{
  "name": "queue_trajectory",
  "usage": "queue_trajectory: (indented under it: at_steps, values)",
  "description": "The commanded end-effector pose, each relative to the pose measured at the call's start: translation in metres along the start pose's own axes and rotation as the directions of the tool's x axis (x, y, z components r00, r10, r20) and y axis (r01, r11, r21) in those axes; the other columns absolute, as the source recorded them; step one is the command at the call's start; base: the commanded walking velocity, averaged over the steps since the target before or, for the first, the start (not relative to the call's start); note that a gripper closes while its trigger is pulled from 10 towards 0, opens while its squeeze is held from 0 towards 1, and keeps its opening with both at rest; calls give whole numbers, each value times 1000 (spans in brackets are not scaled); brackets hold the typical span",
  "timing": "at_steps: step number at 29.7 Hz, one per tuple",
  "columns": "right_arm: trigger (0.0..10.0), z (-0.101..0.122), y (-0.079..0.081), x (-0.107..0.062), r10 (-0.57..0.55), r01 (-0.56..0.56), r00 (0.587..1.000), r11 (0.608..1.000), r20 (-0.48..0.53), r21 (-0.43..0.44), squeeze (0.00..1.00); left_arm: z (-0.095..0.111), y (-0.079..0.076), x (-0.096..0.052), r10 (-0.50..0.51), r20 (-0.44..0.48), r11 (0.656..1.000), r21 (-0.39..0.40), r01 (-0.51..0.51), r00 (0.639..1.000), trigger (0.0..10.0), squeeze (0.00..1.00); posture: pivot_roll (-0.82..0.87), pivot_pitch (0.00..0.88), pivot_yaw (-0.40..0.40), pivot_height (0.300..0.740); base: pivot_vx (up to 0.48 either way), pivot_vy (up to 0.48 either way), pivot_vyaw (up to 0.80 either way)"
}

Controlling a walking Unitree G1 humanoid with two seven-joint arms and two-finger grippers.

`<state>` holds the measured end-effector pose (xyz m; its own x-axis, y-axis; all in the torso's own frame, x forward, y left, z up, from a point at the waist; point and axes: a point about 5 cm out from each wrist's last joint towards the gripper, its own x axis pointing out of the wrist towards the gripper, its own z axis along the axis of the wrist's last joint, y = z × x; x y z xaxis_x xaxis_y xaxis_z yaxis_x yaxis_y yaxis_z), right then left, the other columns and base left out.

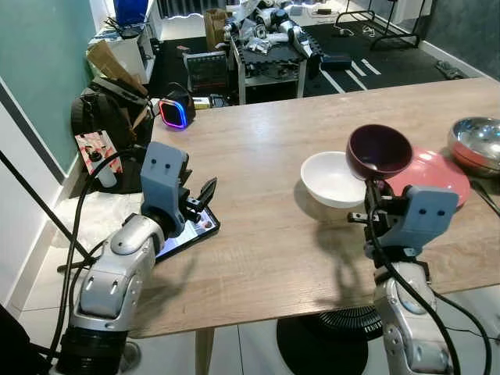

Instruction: Setting the table

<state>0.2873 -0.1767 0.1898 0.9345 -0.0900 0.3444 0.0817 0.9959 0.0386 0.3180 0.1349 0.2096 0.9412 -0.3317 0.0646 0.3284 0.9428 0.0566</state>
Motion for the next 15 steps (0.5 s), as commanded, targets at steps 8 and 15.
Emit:
queue_trajectory:
  at_steps: [8,15]
  values:
    - [10000,-4,0,2,3,-3,1000,1000,-25,-8,0,-4,2,0,57,11,998,-22,-57,998,10000,0,-33,0,122,740,0,0,0]
    - [10000,-5,-1,1,2,-2,999,1000,-32,-15,0,-6,2,-1,62,13,998,-19,-62,998,10000,0,-38,0,121,740,-348,0,0]
